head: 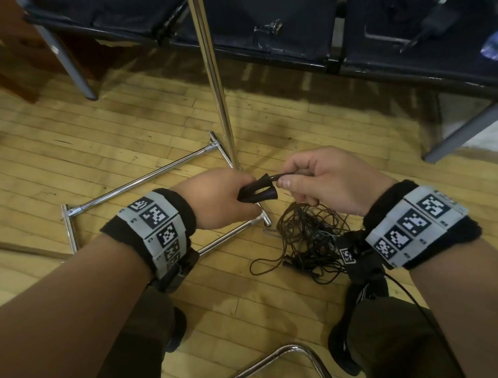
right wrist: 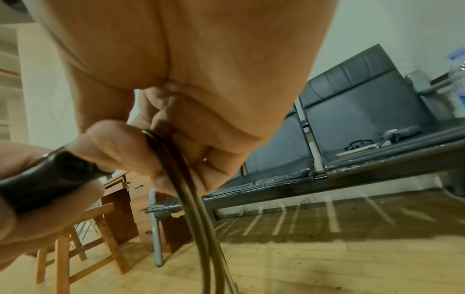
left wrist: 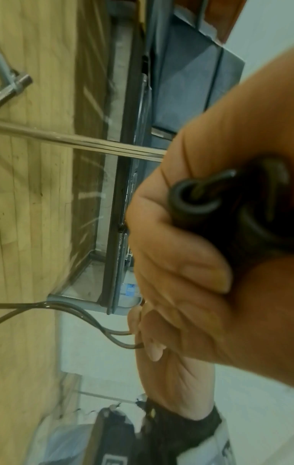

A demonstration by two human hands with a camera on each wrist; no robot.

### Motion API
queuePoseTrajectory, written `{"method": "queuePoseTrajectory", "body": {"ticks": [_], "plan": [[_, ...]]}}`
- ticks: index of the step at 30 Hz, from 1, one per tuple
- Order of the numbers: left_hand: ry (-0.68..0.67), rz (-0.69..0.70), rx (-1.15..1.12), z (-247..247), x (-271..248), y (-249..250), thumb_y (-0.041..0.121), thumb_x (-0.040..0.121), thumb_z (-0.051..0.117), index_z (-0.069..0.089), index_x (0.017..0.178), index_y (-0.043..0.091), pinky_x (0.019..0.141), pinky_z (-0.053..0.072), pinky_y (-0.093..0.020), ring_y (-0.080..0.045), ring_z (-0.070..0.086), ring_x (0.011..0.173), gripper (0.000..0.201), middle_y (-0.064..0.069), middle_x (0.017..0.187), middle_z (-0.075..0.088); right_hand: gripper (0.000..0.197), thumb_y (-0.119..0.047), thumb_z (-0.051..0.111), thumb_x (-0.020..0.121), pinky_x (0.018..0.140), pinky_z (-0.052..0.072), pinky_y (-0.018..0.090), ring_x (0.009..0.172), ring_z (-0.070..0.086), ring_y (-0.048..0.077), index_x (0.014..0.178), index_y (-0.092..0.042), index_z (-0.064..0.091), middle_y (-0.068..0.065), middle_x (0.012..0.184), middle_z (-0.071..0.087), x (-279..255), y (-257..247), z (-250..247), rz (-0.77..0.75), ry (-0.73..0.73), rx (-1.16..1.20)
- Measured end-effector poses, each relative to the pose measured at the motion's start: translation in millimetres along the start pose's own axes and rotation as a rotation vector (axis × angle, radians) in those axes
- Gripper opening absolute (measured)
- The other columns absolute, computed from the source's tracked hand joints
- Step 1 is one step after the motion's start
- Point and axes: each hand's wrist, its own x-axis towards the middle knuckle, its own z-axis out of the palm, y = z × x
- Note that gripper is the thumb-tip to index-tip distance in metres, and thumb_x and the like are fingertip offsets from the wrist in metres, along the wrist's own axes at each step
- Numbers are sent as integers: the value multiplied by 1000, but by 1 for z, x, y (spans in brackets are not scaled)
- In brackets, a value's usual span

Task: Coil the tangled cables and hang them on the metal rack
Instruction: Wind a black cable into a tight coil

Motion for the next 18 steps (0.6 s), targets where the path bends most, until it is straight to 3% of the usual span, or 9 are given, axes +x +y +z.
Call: {"method": "queuePoseTrajectory", "body": {"ticks": [5,7,9,12,14,16,18], "plan": [[38,14,-386,-1,0,-3,33,96,75,61,81,36,42,44,-18,-2,52,39,21,13,50,60,21,-30,52,105,61,48,40,57,52,13,96,-24,70,-7,64,57,0,0,-7,-75,5,69],[16,24,-493,0,2,-4,28,96,75,62,78,35,39,41,-21,-7,50,37,23,6,48,58,23,-30,49,107,62,48,41,58,50,14,99,-23,69,-6,64,53,1,-1,-5,-82,4,83],[-38,40,-597,1,1,-6,27,96,74,65,75,39,36,38,-22,-13,47,34,26,1,50,58,24,-32,47,108,70,56,41,62,53,11,101,-25,69,-11,66,52,3,-1,-2,-72,12,65],[-96,64,-820,2,0,-6,31,88,74,69,79,36,35,35,-22,-16,43,32,11,-2,51,56,24,-32,46,108,79,62,46,69,56,3,100,-28,69,-21,69,57,4,-2,0,-64,20,53],[-82,86,-921,0,0,-6,32,85,72,70,73,37,34,34,-21,-14,40,30,13,-1,49,54,25,-32,46,108,72,60,48,65,56,15,99,-29,69,-19,67,56,5,-3,0,-71,31,59],[-26,57,-879,-2,2,-6,33,89,71,69,74,39,33,34,-21,-13,41,31,17,1,49,54,22,-34,48,107,58,53,41,59,52,23,99,-29,68,-13,64,53,5,-5,-1,-80,60,60],[69,-34,-718,-3,4,-7,35,94,70,66,82,36,34,37,-20,-9,45,33,13,4,48,54,15,-39,54,104,54,47,26,56,52,9,101,-32,67,-13,68,60,6,-3,1,-80,86,-8]]}}
